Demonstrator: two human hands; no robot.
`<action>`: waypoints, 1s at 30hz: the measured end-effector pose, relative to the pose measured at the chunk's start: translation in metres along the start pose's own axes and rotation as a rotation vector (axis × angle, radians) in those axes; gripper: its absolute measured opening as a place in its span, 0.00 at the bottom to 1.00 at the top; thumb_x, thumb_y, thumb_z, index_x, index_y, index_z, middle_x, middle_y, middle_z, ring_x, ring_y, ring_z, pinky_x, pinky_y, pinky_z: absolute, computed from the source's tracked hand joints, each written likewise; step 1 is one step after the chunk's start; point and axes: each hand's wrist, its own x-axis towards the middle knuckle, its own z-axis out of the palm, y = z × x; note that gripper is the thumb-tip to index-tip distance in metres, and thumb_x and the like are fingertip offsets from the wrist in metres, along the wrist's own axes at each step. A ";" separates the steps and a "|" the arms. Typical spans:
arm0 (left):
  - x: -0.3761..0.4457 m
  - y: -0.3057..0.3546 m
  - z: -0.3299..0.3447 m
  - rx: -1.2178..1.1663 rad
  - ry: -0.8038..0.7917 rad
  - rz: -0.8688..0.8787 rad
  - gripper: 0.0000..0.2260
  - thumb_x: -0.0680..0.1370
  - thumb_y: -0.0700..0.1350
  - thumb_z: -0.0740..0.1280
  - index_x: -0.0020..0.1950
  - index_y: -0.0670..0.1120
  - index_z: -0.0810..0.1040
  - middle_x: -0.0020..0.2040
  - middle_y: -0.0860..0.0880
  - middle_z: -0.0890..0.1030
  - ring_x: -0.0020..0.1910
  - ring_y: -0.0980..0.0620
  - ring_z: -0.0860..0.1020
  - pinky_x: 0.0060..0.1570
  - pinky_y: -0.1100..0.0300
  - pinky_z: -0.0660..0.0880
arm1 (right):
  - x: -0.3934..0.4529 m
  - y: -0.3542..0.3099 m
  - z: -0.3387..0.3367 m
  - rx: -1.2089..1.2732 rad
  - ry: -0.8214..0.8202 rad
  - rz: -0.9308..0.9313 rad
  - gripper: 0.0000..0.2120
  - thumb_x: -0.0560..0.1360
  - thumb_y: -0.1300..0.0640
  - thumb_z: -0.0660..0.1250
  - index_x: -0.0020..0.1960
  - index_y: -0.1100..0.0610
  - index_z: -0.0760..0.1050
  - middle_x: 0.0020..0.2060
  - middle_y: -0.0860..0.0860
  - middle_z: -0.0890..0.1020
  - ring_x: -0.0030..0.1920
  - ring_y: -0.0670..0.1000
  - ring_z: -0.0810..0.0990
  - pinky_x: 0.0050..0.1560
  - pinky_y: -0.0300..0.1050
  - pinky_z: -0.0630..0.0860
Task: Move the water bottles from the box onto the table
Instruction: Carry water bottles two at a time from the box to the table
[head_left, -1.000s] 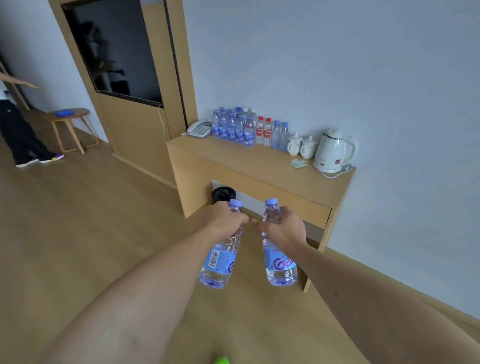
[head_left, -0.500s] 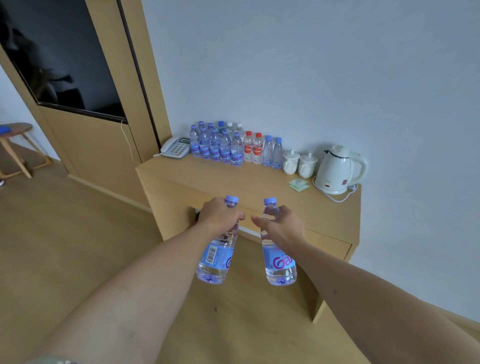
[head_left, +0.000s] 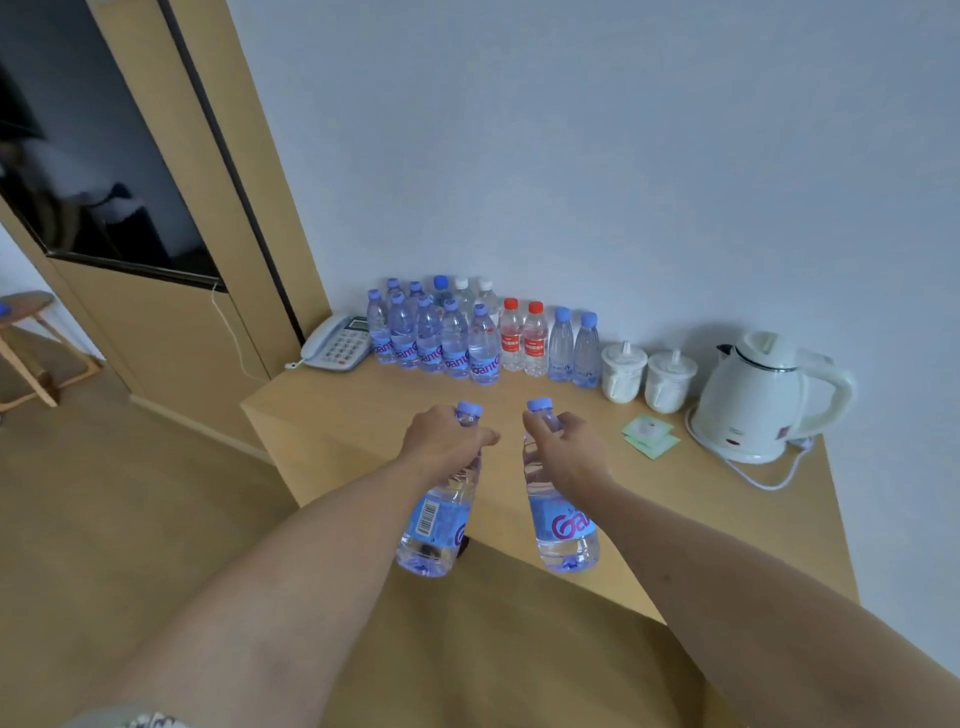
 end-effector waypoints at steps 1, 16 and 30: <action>0.016 0.004 0.001 -0.013 0.023 0.014 0.17 0.69 0.61 0.75 0.43 0.47 0.82 0.38 0.49 0.86 0.39 0.48 0.85 0.39 0.54 0.82 | 0.014 -0.001 0.001 -0.002 -0.007 0.004 0.28 0.68 0.28 0.64 0.47 0.53 0.76 0.39 0.54 0.86 0.45 0.61 0.86 0.51 0.66 0.82; 0.198 0.031 0.068 -0.008 -0.221 0.108 0.09 0.76 0.53 0.69 0.43 0.48 0.80 0.36 0.53 0.84 0.38 0.53 0.82 0.37 0.59 0.76 | 0.159 0.013 -0.007 -0.038 0.205 0.047 0.13 0.70 0.30 0.64 0.46 0.37 0.74 0.43 0.47 0.85 0.45 0.53 0.87 0.52 0.61 0.83; 0.336 0.060 0.076 0.149 -0.465 0.411 0.16 0.80 0.54 0.71 0.47 0.39 0.79 0.43 0.42 0.84 0.44 0.45 0.81 0.45 0.49 0.76 | 0.265 -0.007 0.021 -0.086 0.363 0.064 0.14 0.76 0.39 0.69 0.52 0.48 0.73 0.41 0.50 0.83 0.44 0.52 0.82 0.46 0.50 0.77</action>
